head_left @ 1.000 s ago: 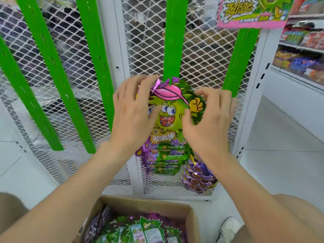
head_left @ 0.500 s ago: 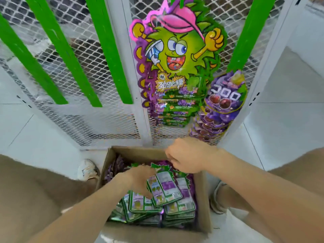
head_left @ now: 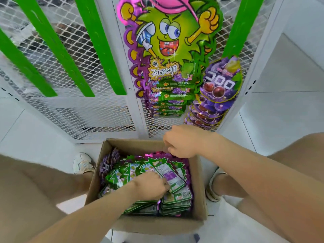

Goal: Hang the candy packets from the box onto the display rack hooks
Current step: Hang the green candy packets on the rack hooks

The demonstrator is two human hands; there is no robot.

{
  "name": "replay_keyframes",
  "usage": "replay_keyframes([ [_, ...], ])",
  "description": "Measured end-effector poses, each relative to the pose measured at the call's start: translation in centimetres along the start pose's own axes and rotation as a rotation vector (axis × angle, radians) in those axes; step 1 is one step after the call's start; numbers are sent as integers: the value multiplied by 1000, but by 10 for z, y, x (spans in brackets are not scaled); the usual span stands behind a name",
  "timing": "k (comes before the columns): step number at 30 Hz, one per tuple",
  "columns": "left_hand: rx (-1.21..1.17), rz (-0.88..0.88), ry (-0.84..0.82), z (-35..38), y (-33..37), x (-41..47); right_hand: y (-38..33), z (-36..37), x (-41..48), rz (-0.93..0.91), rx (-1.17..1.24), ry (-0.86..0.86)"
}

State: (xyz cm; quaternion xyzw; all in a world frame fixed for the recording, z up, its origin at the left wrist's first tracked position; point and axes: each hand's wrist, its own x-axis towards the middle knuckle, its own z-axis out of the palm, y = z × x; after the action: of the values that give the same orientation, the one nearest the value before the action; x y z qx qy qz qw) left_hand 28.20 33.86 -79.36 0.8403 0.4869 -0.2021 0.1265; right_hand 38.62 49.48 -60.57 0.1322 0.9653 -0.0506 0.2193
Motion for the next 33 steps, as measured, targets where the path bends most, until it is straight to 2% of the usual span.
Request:
replay_keyframes([
  [2, -128, -126, 107, -16, -2, 1, 4, 3, -1, 44, -12, -10],
  [5, -412, -363, 426, -48, -16, -9, 12, 1, -3, 129, 12, -82],
  [8, -762, -471, 706, -83, -42, -27, 25, 2, -1, 213, 132, -61],
  [12, -1132, -614, 999, -106, -74, -46, 32, -5, -5, 448, 474, 121],
  [15, -1461, -778, 1209, -115, -85, -56, 34, -9, -7, 593, 817, 156],
  [17, -1669, -848, 1281, -119, -86, -58, 28, -10, -9, 633, 1100, 113],
  [19, -1771, -876, 1313, -120, -80, -58, 18, -9, -11, 659, 1326, 88],
  [24, -2090, -1031, 1413, -116, -70, -53, 11, 6, -2, 723, 1538, 93],
  [26, -2086, -1130, 1386, -102, -75, -55, 14, 6, -5, 661, 1512, 125],
  [27, -2026, -1185, 1329, -90, -82, -53, 17, 5, -5, 617, 1395, 162],
  [30, -1605, -1394, 1018, -92, -84, -57, 22, -3, -10, 429, 767, 272],
  [31, -1406, -1400, 901, -104, -76, -61, 22, -6, -11, 358, 618, 275],
  [32, -1211, -1332, 829, -117, -67, -64, 21, -8, -12, 275, 502, 275],
  [33, -1060, -1179, 826, -126, -59, -65, 19, -9, -13, 190, 431, 278],
])
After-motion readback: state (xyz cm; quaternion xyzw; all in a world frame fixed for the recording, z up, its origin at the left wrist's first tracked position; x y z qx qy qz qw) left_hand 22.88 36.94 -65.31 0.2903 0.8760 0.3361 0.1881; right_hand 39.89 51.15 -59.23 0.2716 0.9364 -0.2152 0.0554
